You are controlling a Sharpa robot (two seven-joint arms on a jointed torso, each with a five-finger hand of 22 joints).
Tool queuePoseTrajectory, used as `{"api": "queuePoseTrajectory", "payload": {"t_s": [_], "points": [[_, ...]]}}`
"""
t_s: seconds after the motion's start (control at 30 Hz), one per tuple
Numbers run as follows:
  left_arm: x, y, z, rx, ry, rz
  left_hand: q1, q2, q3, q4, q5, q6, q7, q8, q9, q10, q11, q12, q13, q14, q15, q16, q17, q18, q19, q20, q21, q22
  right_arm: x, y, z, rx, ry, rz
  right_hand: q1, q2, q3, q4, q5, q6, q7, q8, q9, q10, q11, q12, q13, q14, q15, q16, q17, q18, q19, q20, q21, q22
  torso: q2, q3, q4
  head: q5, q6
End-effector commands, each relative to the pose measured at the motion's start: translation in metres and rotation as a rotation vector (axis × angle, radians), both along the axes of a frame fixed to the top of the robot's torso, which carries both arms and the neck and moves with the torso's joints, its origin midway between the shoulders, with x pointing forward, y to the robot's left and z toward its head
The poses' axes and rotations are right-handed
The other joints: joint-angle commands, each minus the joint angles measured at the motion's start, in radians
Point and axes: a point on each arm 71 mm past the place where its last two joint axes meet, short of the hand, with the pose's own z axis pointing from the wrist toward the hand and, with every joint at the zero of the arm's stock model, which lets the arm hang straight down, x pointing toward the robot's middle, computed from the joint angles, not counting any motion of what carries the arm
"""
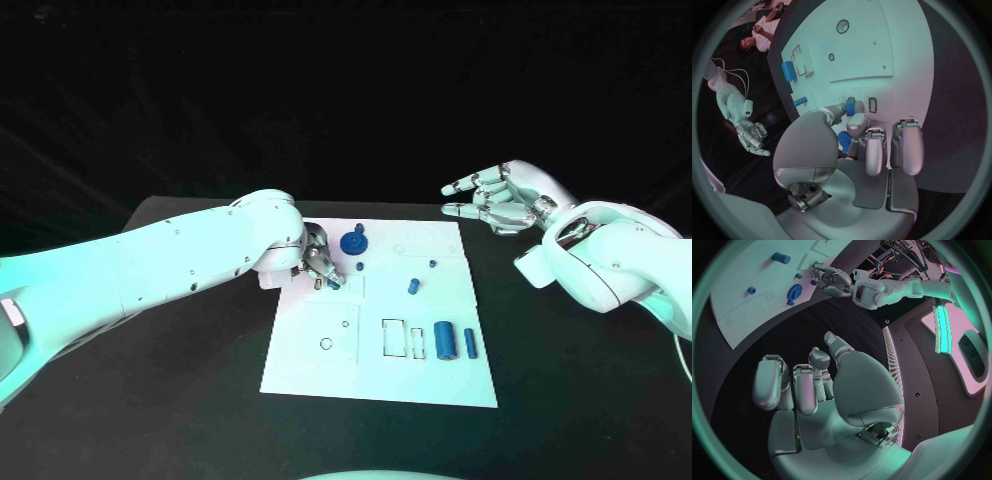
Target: Assemble the parts on the task board
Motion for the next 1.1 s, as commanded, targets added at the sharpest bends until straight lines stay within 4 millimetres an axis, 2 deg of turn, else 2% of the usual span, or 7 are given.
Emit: {"api": "queuePoseTrajectory", "payload": {"t_s": [0.03, 0.53, 0.7, 1.1], "points": [[-0.0028, 0.0008, -0.0049, 0.065, 0.022, -0.042, 0.002, 0.009, 0.163, -0.158, 0.001, -0.003, -0.005, 0.005, 0.000, 0.004, 0.002, -0.001, 0.000, 0.105, 0.000, 0.002, 0.263, -0.014, 0.034, 0.006, 0.002, 0.085, -0.0004, 0.0012, -0.0010, -0.006, 0.009, 0.013, -0.005, -0.003, -0.005, 0.001, -0.007, 0.006, 0.000, 0.005, 0.000, -0.005, -0.001, -0.002, -0.001, 0.067, 0.002, -0.005, 0.104, 0.011, -0.004, 0.000, -0.007, -0.001, 0.000, -0.0002, -0.0006, 0.001, 0.000], [-0.0044, 0.0008, -0.0061, 0.090, 0.038, -0.060, -0.003, 0.005, 0.166, -0.162, 0.001, -0.002, -0.005, 0.007, 0.002, 0.005, 0.002, -0.001, -0.002, 0.105, 0.000, 0.002, 0.263, -0.014, 0.034, 0.006, 0.003, 0.087, -0.0005, 0.0008, -0.0011, -0.006, 0.009, 0.013, -0.005, -0.002, -0.005, 0.002, -0.007, 0.006, 0.000, 0.005, 0.000, -0.004, -0.001, -0.001, 0.000, 0.067, 0.002, -0.005, 0.104, 0.010, -0.004, 0.000, -0.006, -0.001, 0.000, -0.0001, -0.0007, 0.001, -0.002], [-0.0044, -0.0009, -0.0063, 0.092, 0.040, -0.064, -0.031, 0.008, 0.165, -0.158, -0.001, 0.010, -0.010, 0.014, 0.009, 0.013, -0.001, 0.004, 0.002, 0.105, -0.002, 0.002, 0.263, -0.016, 0.037, 0.005, 0.007, 0.094, -0.0006, 0.0009, -0.0010, -0.006, 0.009, 0.014, -0.006, -0.001, -0.005, 0.002, -0.008, 0.006, 0.000, 0.006, 0.000, -0.004, -0.001, -0.001, 0.000, 0.067, 0.002, -0.005, 0.104, 0.010, -0.004, 0.000, -0.006, 0.000, 0.000, 0.0007, -0.0004, 0.001, -0.002], [-0.0005, -0.0051, -0.0096, 0.102, 0.055, -0.065, -0.147, 0.041, 0.111, -0.092, -0.003, 0.038, -0.022, 0.020, 0.015, 0.025, -0.010, 0.017, 0.010, 0.105, -0.009, 0.002, 0.263, -0.019, 0.043, -0.002, 0.014, 0.108, -0.0009, 0.0017, -0.0010, -0.006, 0.010, 0.015, -0.006, -0.001, -0.006, 0.003, -0.008, 0.006, 0.000, 0.006, 0.000, -0.004, -0.001, -0.001, -0.001, 0.067, 0.002, -0.005, 0.104, 0.010, -0.004, 0.000, -0.007, -0.001, 0.000, 0.0011, -0.0012, 0.003, 0.000]]}}
